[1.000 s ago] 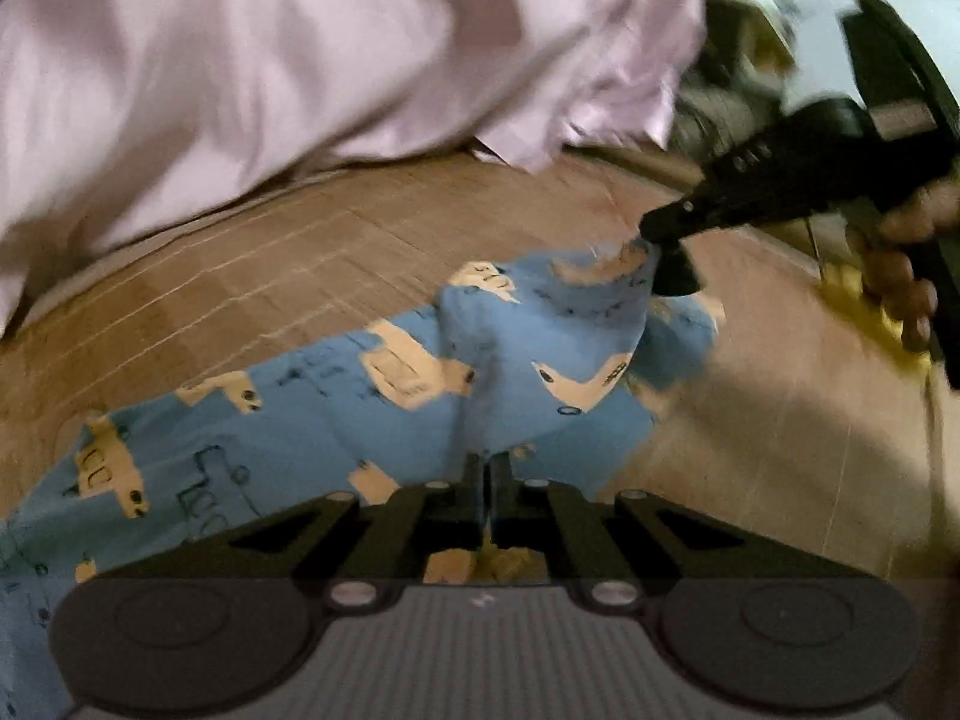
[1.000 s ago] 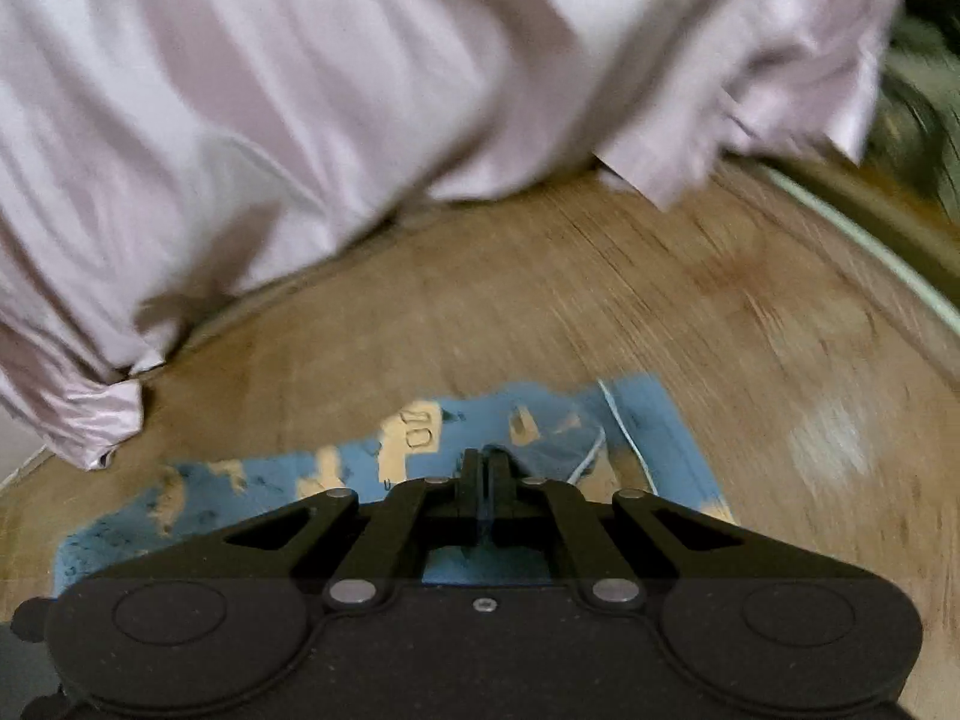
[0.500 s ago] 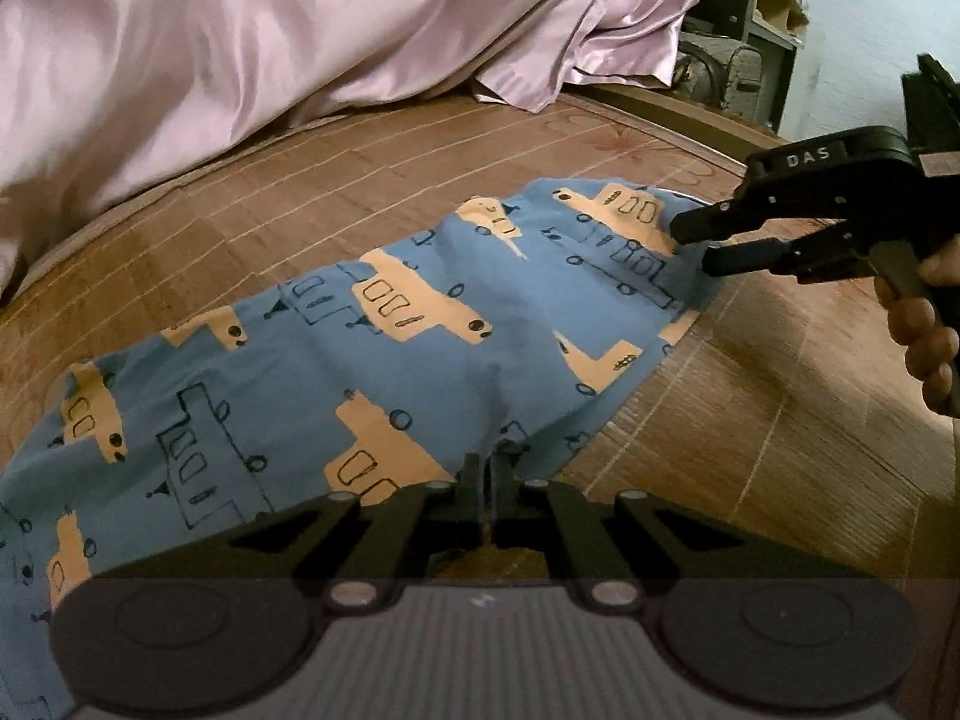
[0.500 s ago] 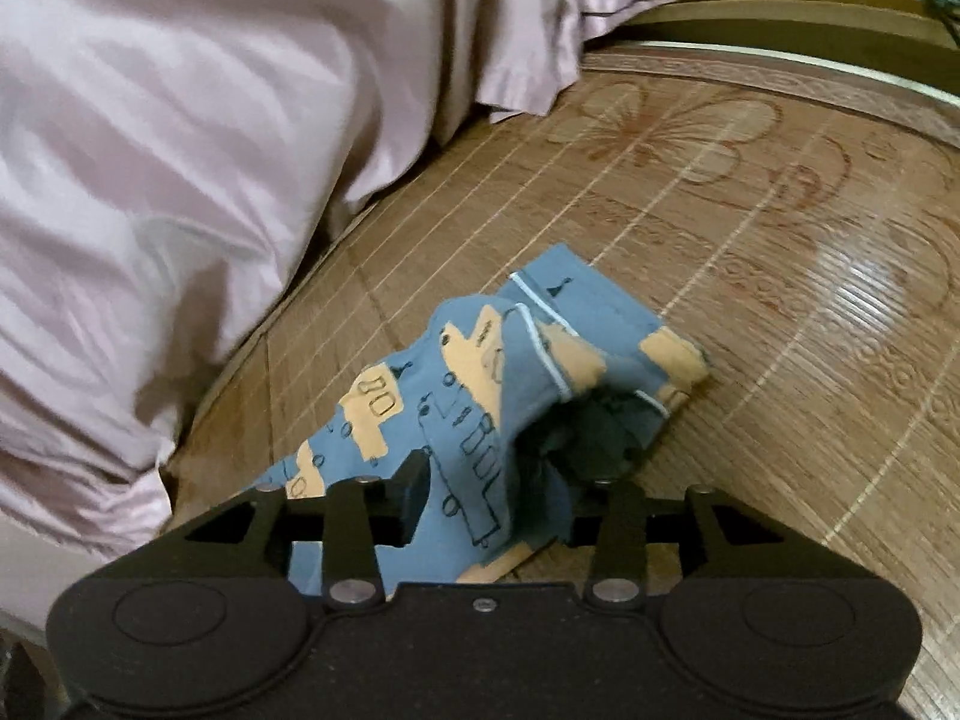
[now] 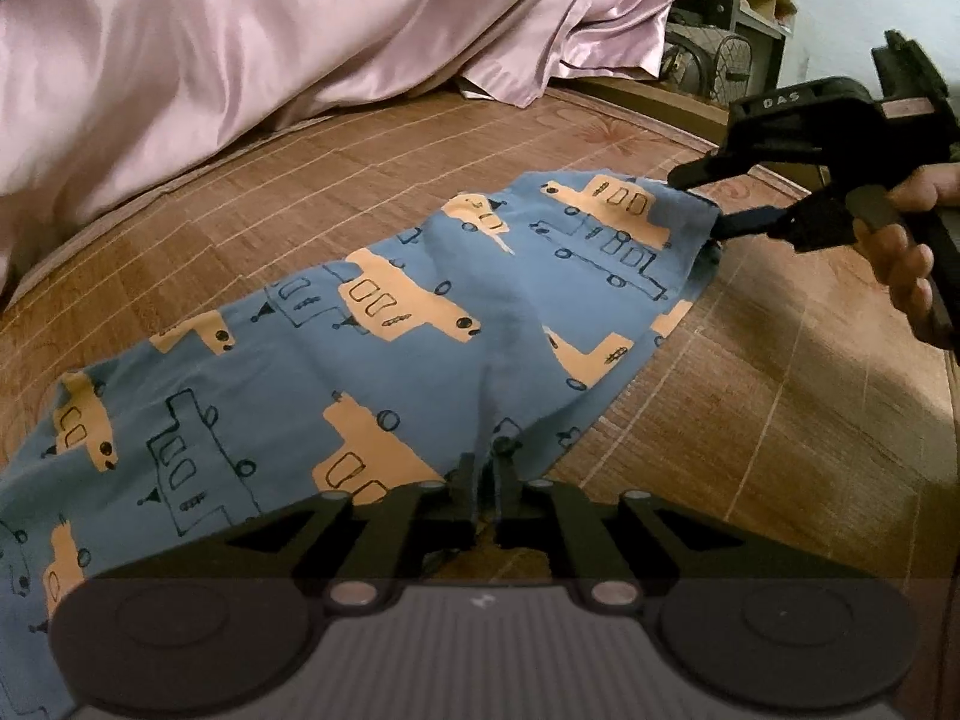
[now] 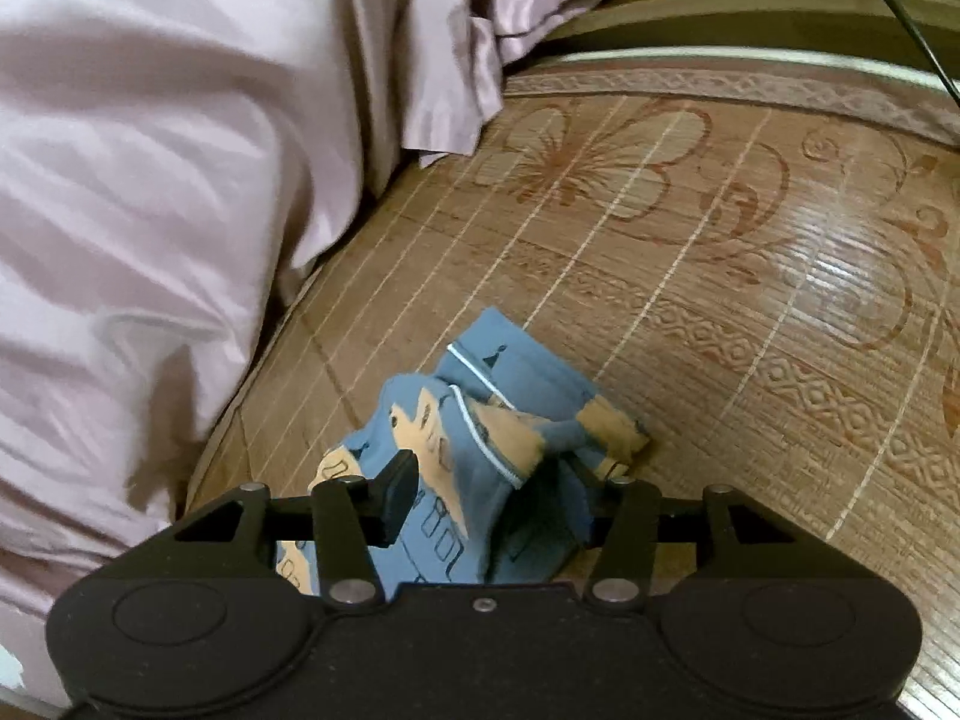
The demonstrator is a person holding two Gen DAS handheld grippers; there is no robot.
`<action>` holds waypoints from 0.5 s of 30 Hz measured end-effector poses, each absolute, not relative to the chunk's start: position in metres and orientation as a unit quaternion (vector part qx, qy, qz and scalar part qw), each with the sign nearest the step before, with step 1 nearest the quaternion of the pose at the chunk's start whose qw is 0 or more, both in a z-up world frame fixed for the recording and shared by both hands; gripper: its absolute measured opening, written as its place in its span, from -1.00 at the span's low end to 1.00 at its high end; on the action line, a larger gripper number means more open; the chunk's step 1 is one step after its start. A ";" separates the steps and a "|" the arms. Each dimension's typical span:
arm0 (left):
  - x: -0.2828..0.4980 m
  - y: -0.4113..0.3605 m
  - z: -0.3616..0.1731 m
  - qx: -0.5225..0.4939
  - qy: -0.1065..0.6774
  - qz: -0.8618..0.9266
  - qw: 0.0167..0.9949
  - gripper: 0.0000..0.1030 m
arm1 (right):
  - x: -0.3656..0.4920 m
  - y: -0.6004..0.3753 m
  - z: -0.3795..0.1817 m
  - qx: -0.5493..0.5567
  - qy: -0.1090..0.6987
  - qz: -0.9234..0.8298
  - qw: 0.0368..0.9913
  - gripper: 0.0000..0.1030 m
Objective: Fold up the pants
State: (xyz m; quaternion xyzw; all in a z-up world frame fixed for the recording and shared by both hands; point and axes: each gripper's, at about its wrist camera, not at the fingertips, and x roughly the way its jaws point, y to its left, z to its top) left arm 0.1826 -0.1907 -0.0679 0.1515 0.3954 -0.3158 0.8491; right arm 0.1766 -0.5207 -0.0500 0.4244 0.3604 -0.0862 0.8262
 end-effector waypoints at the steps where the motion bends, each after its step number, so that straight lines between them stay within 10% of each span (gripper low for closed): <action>1: 0.183 -0.191 -0.068 0.152 0.395 -0.317 0.849 -0.86 | 0.176 -0.523 -0.051 0.431 0.362 -0.089 0.822 0.04; 7: 0.182 -0.204 -0.069 0.178 0.384 -0.313 0.850 -0.86 | 0.177 -0.533 -0.058 0.475 0.350 -0.105 0.800 0.00; 10: 0.184 -0.209 -0.069 0.184 0.380 -0.303 0.855 -0.91 | 0.183 -0.535 -0.058 0.479 0.353 -0.119 0.795 -0.66; 15: 0.186 -0.205 -0.065 0.156 0.381 -0.305 0.859 -0.97 | 0.204 -0.522 -0.026 0.383 0.343 -0.097 0.852 -0.80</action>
